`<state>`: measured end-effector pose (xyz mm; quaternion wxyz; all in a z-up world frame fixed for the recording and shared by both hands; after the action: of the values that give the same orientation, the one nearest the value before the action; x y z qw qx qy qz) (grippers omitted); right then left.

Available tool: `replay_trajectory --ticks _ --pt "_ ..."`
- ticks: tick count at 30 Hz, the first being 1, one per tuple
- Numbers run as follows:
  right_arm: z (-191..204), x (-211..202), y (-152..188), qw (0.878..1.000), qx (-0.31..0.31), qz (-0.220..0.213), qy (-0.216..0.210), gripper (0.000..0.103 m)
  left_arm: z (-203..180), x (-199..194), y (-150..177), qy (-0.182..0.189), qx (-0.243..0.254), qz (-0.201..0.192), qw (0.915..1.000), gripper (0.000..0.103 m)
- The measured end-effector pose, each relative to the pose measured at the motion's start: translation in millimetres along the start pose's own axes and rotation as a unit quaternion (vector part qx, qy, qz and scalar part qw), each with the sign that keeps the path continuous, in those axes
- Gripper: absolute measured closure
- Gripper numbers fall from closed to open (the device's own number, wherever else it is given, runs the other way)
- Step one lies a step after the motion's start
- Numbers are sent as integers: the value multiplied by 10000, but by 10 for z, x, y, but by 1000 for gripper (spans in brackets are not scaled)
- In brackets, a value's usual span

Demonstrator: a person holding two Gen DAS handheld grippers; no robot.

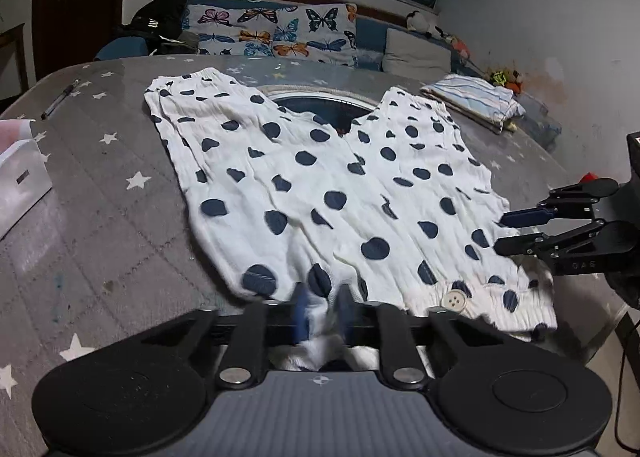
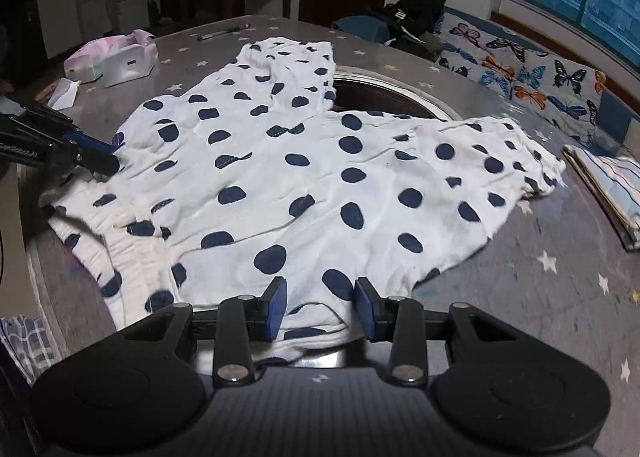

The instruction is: Fold clothes

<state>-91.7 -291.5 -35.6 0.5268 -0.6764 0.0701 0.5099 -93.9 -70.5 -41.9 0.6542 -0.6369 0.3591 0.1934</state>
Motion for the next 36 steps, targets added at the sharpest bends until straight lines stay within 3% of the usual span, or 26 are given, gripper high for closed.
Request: replay_trajectory --ticks 4,9,14,20,27,36 --pt "-3 -79 69 10000 27 -3 46 66 28 -51 21 -23 84 26 10000 97" --pt "95 -190 -18 9999 -32 -161 -32 65 77 -162 7 -30 254 74 9996 94" --pt "370 -240 -64 9984 -191 -250 -459 65 133 -244 -84 -122 181 -59 9997 93" --pt "640 -112 15 9959 -390 -33 -820 64 42 -163 -208 -107 275 -300 9991 93" --pt "702 -125 138 9950 -312 100 -947 61 127 130 -102 -259 346 32 9991 94" --pt "815 -193 252 9922 -236 237 -1203 59 187 22 -7 -284 577 101 9979 94"
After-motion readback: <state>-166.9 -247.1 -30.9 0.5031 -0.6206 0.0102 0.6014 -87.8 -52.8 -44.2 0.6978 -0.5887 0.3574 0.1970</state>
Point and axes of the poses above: each gripper's, at about its wrist camera, not at the fingertips, and x roughly the way its jaws point, z to its left, y to its underside, the point moved 8 cm from there along x, roughly the way its jaws point, and after that the axes turned 11 degrees about -y, right-handed, at the moved point
